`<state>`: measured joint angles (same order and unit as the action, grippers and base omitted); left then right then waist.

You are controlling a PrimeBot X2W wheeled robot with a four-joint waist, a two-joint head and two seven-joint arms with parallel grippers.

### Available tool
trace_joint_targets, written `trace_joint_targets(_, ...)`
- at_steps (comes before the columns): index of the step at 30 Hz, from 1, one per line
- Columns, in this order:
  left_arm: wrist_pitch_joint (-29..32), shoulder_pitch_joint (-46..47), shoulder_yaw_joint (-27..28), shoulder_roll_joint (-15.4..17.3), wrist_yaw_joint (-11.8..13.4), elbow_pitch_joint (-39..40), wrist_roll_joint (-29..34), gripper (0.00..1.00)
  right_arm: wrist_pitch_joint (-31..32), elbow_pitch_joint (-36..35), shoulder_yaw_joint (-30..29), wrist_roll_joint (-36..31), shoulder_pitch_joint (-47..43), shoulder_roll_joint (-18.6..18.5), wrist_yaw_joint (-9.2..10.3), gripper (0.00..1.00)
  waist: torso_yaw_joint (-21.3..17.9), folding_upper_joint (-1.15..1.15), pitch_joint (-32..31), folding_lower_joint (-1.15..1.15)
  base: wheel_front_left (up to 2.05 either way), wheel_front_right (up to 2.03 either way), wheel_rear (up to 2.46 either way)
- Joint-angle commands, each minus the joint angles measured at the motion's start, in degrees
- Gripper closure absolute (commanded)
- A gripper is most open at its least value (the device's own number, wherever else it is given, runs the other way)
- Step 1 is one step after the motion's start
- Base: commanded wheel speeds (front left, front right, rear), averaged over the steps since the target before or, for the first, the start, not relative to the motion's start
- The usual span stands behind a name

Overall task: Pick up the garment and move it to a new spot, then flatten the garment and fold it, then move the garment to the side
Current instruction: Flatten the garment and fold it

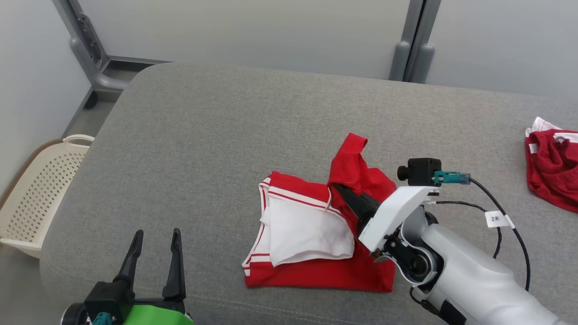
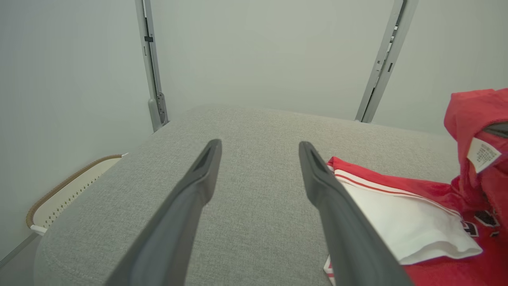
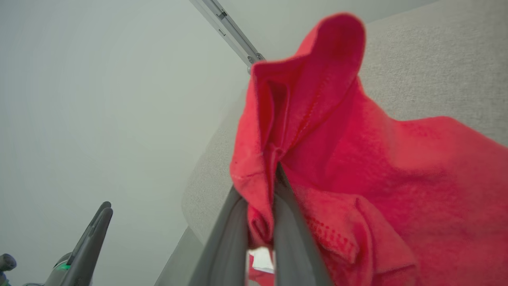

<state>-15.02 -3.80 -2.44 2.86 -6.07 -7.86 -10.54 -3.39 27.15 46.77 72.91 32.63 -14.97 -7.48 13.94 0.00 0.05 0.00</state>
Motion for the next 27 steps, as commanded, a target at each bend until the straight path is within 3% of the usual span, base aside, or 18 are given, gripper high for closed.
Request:
trace_joint_targets(1, -0.11, 0.98, -0.48, 0.11, -0.19, -0.16, -0.34, 0.0, -0.58, 1.09, 0.34, -0.23, 1.02, 0.76, 0.0, 1.0, 1.28, 0.0, 0.23, 0.0, 0.0, 0.0, 0.0)
trace_joint_targets(7, -0.11, 2.39, -2.61, 0.11, -0.04, -0.59, -0.71, 0.0, -1.24, 7.65, 2.14, -0.04, 3.91, 4.74, -0.01, 1.0, 4.37, 0.0, 0.97, 0.0, 0.0, 0.0, 0.0)
trace_joint_targets(19, -0.11, 3.36, -5.62, 0.11, 0.79, -1.12, -1.32, 0.0, -3.61, 19.3, 4.84, -0.11, 6.68, 8.42, -0.01, 1.0, 9.59, 0.0, 1.19, 0.0, 0.0, 0.0, 0.0)
trace_joint_targets(20, -0.11, 3.2, -5.62, 0.11, 0.89, -1.08, -1.36, 0.0, -3.84, 19.91, 5.1, -0.03, 6.75, 8.66, -0.01, 0.89, 9.73, 0.0, 1.15, 0.0, 0.0, 0.0, 0.0)
trace_joint_targets(21, -0.11, 2.81, -5.43, 0.1, 1.0, -0.97, -1.3, 0.0, -4.19, 20.72, 5.61, 0.15, 6.99, 8.96, 0.0, 0.27, 9.84, 0.0, 1.13, 0.0, 0.0, 0.0, 0.0)
trace_joint_targets(22, -0.11, 2.66, -5.27, 0.1, 1.01, -0.91, -1.27, 0.0, -4.39, 20.87, 5.87, 0.25, 7.2, 9.07, -0.01, 0.0, 9.79, 0.0, 1.15, 0.0, 0.0, 0.0, 0.0)
trace_joint_targets(27, -0.11, 2.26, -4.49, 0.1, 1.07, -0.68, -1.17, 0.0, -5.83, 19.1, 7.24, 0.33, 7.76, 8.24, -0.01, 0.0, 8.74, 0.0, 1.2, 0.0, 0.0, 0.0, 0.0)
